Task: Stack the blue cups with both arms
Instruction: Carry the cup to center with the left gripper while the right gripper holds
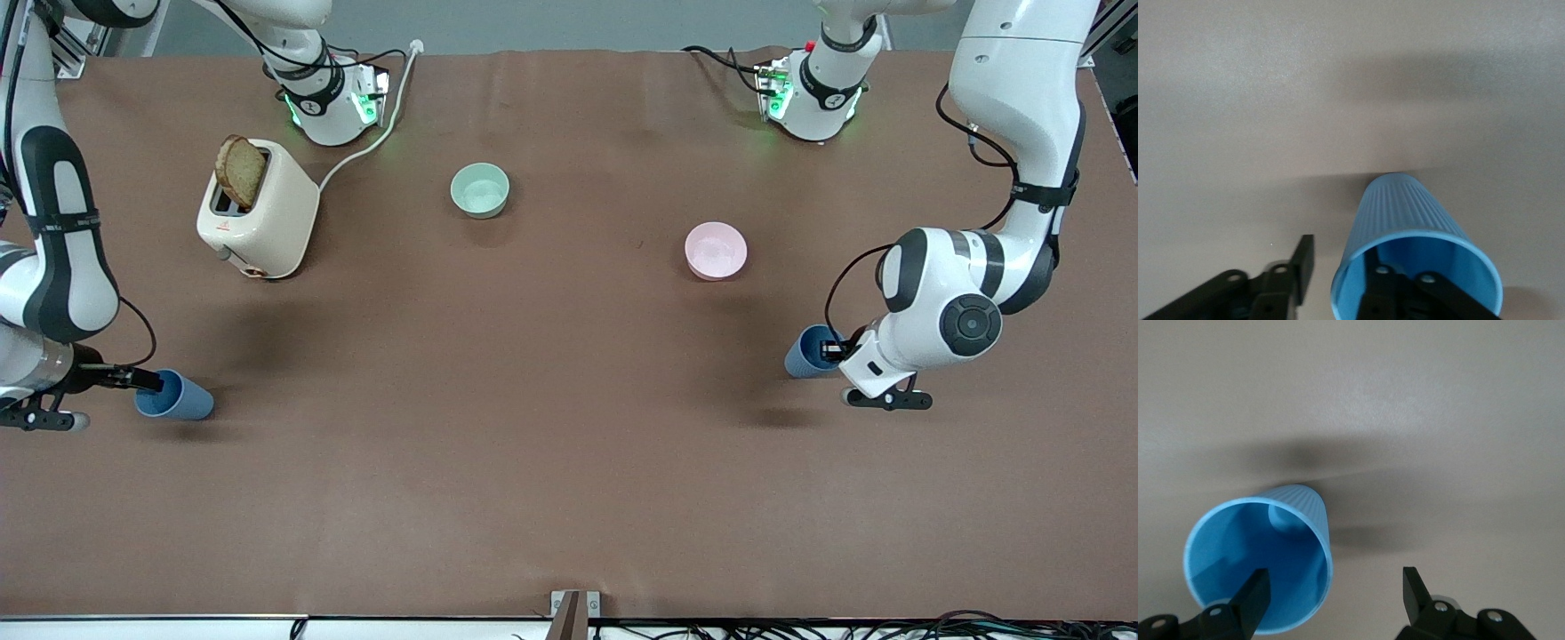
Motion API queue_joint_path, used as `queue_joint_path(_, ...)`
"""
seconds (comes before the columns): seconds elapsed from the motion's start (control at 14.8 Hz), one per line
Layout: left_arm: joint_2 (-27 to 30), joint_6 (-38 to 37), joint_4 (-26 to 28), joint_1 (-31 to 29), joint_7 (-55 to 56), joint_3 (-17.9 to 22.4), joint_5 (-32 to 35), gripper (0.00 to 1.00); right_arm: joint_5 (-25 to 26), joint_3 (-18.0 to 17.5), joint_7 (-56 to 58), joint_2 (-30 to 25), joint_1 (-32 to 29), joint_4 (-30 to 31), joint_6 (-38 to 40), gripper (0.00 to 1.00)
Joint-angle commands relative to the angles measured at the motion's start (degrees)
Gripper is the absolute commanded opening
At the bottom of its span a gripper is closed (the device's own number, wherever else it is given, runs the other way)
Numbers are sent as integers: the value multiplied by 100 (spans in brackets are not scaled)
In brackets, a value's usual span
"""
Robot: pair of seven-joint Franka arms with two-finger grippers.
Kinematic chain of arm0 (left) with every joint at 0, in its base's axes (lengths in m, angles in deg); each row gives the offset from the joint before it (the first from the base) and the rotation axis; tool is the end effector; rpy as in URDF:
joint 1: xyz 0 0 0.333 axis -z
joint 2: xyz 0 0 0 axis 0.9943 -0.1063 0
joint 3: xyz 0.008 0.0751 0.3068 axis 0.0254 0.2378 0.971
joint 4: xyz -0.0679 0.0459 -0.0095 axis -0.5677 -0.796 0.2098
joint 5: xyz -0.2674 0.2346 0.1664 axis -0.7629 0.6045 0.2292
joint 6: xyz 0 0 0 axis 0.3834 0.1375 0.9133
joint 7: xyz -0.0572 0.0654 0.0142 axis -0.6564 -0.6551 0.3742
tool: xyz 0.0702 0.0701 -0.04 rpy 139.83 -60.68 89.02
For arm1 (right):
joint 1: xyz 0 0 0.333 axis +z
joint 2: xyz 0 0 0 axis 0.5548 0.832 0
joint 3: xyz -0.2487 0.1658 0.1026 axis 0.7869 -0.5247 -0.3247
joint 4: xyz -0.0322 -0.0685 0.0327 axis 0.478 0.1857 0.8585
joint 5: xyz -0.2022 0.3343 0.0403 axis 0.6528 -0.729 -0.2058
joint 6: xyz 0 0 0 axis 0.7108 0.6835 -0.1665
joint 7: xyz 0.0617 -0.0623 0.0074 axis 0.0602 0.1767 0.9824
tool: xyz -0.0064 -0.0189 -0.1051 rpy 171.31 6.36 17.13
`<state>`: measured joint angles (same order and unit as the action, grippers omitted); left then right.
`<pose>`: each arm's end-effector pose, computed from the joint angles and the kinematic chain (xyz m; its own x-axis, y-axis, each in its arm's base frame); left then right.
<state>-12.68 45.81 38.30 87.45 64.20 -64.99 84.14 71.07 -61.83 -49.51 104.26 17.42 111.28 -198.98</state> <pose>0.6108 -0.0744 0.2488 0.9835 -0.0699 -0.1670 -0.0721 -0.9974 -0.0074 0.6375 -0.2228 0.2647 0.9940 -0.0935 -0.0562 -0.0926 -0.9955 0.0185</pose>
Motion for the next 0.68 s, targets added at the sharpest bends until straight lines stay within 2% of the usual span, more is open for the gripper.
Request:
queue_joint_path(0.0, 33, 51, -16, -22, -76, -29, 97, 1, -75, -107, 42, 28, -122, 41, -53, 86)
queue_joint_path(0.14, 76, 25, -16, -22, -85, -38, 106, 1, -75, -107, 42, 80, -131, 41, -53, 82)
queue_joint_path(0.27, 234, -20, -68, -48, -103, -90, 106, 0, -75, -107, 42, 89, -122, 41, -53, 69)
queue_joint_path(0.34, 331, -80, -242, -22, -68, -108, 106, 0, -75, -107, 42, 89, -113, 41, -53, 59)
queue_joint_path(0.41, 375, -429, -514, 13, -59, -204, 106, 0, -75, -107, 42, 89, -113, 32, -53, 49)
queue_joint_path(0.61, 8, -1616, -1936, 101, -50, -634, 36, 0, -75, -107, 34, 89, -96, -12, -44, 13)
